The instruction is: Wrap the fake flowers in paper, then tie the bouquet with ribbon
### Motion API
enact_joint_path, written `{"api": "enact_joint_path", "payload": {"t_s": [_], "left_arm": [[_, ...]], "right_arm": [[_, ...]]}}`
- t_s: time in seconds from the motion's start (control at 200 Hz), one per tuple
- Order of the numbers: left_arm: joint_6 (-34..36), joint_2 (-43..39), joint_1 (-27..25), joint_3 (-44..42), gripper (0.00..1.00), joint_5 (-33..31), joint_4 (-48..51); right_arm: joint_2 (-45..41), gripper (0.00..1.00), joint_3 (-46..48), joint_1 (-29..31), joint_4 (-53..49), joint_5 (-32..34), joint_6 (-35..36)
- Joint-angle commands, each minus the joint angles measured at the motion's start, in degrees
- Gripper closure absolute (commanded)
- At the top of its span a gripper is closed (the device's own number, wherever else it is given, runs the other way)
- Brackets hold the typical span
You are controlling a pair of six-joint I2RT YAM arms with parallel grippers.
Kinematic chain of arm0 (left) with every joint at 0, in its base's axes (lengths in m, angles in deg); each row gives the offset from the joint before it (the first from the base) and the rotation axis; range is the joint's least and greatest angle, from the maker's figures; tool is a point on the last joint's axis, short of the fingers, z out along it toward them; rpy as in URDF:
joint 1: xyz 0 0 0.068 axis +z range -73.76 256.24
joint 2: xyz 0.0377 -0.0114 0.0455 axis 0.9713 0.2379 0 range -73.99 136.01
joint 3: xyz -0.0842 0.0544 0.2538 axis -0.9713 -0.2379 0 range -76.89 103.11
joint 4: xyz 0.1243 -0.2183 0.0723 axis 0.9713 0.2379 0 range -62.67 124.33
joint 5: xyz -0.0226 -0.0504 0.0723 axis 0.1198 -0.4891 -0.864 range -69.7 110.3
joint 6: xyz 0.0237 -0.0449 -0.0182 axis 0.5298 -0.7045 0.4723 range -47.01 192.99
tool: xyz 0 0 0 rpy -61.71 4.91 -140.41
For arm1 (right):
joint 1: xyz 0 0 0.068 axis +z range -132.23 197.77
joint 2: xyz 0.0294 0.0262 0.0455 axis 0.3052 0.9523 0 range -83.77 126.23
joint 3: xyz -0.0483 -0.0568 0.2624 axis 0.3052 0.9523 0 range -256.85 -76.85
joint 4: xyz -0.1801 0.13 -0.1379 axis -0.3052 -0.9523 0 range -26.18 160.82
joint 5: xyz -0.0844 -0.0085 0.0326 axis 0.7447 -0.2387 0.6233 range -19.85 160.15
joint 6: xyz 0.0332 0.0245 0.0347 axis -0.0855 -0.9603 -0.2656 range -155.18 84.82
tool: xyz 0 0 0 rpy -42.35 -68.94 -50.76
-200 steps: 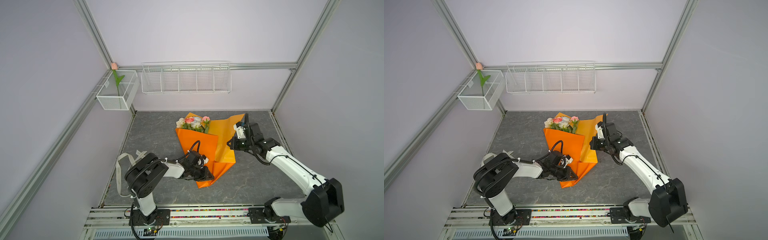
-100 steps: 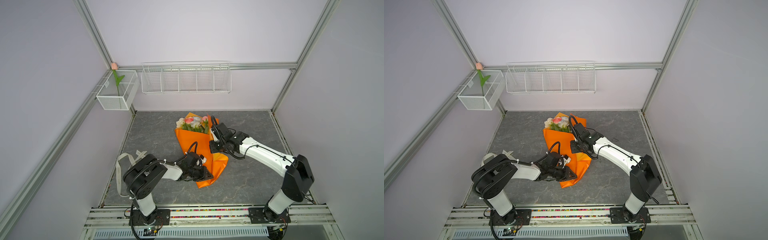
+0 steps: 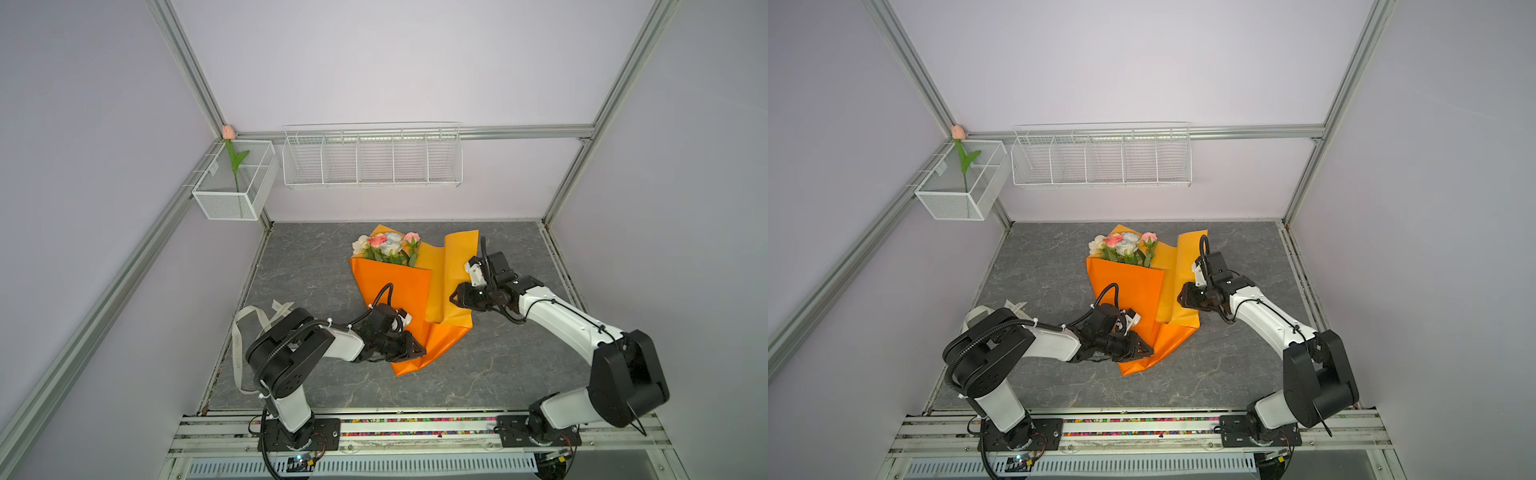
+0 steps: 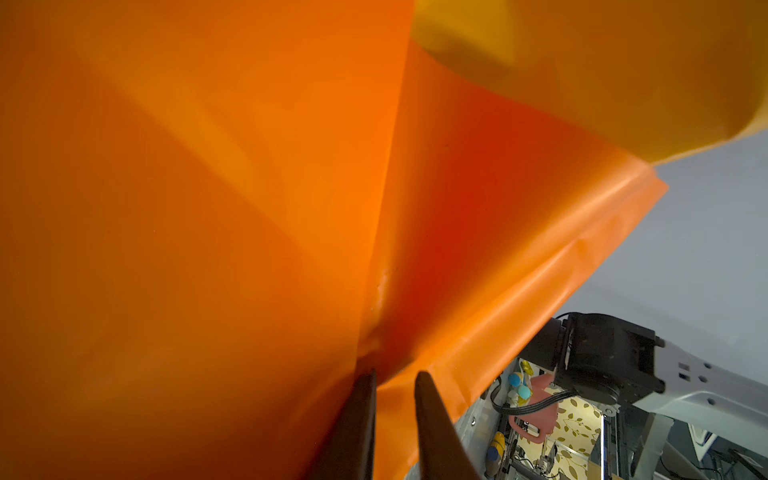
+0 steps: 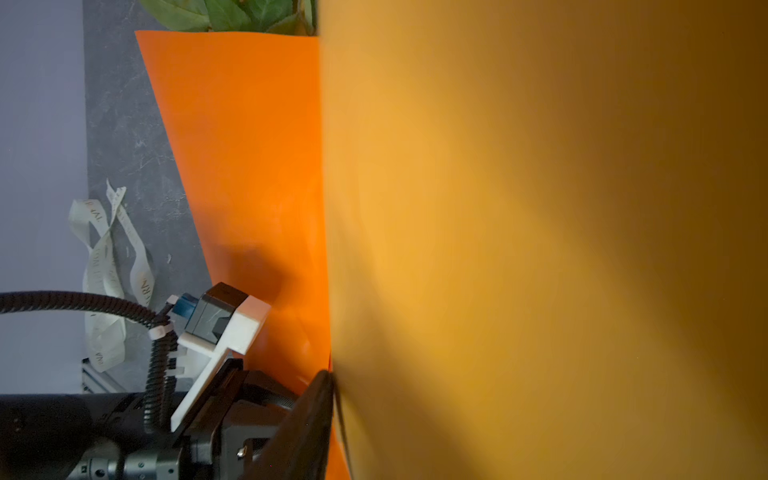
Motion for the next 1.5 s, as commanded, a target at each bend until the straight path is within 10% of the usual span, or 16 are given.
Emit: {"api": "enact_joint_path", "payload": {"t_s": [0.0,0.3,0.465,0.75,1.125,1.295,1.495], "left_arm": [[-0.18,1.76,0.46,-0.68,0.8,-2.77,2.36],[-0.15,1.99,0.45,-0.05,0.8,-2.54,2.83],[0.3,1.31,0.45,0.33,0.8,-2.4,3.9],[1.63,1.8,0.45,1.64,0.81,-1.53,5.61],[1.57,1.84,0.63,1.98,0.81,-1.79,6.23],[1.62,1.89,0.71,2.12,0.81,-1.46,6.29],[2.41,1.67,0.8,2.35,0.81,-1.44,7.45]], "right_arm": [[-3.62,0.5,5.52,-2.25,3.92,-9.85,2.76],[-15.98,0.37,20.61,-2.93,14.59,-14.07,-7.01],[-20.35,0.33,22.7,-4.4,6.67,-5.55,-2.06],[-7.73,0.39,24.48,-15.01,14.3,-16.97,2.47],[-20.4,0.33,37.15,-15.89,24.03,-22.47,-11.08],[-26.47,0.3,34.51,-16.43,8.15,-10.78,-6.26],[-23.27,0.28,34.54,-20.28,4.64,-12.18,-5.28]]}}
